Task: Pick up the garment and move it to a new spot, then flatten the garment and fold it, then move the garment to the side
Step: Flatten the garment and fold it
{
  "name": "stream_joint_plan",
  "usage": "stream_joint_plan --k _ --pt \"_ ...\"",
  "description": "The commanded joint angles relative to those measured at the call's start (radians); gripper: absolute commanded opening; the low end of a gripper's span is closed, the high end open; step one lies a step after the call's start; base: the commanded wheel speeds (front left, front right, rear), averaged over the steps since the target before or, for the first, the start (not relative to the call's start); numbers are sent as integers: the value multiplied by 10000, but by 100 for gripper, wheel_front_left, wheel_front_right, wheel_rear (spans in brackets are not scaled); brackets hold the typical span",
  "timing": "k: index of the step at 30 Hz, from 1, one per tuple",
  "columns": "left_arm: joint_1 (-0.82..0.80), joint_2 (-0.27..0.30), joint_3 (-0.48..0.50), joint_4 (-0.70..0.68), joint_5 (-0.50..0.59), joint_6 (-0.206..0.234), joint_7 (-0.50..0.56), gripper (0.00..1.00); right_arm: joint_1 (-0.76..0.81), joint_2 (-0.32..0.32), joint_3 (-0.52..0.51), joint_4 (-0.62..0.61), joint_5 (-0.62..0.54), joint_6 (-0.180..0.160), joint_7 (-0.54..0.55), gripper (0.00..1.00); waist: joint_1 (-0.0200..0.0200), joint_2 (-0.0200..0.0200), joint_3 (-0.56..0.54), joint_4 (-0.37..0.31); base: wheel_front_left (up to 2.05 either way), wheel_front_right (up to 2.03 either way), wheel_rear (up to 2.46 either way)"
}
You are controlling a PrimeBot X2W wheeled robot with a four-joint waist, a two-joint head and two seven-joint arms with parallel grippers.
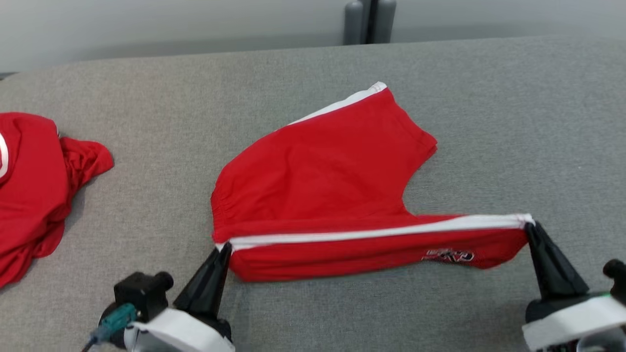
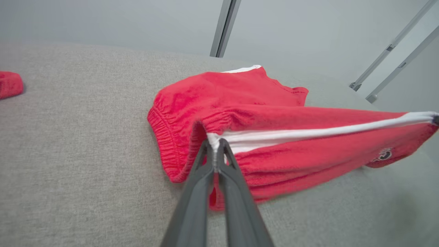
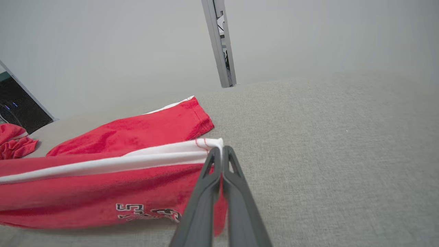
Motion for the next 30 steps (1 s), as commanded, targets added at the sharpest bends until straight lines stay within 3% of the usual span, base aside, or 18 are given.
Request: stream_joint_plan --k 1,8,16,23,30 --pt "-532 -26 34 -4 48 -138 -29 0 -486 -247 -27 69 -36 -1 -19 0 -1 0 599 374 0 0 0" --pt "-2723 -437 106 625 234 -576 -235 0 -3201 -1415 332 709 295 -1 -32 0 -1 0 2025 929 0 0 0" --pt "-5089 -1151 78 2466 86 -1202 -567 0 -6790 -2679 1526 2600 714 -1 -107 0 -1 0 3185 1513 0 0 0" --pt "-6715 -1869 -168 4347 101 -1683 -896 0 -9385 -3167 3176 4624 1104 1 -302 0 -1 0 3795 1915 0 0 0" --pt "-7219 -2195 -222 5403 22 -1823 -1289 0 -10493 -3283 4185 6286 1493 1 -782 0 -1 0 3982 2083 0 0 0"
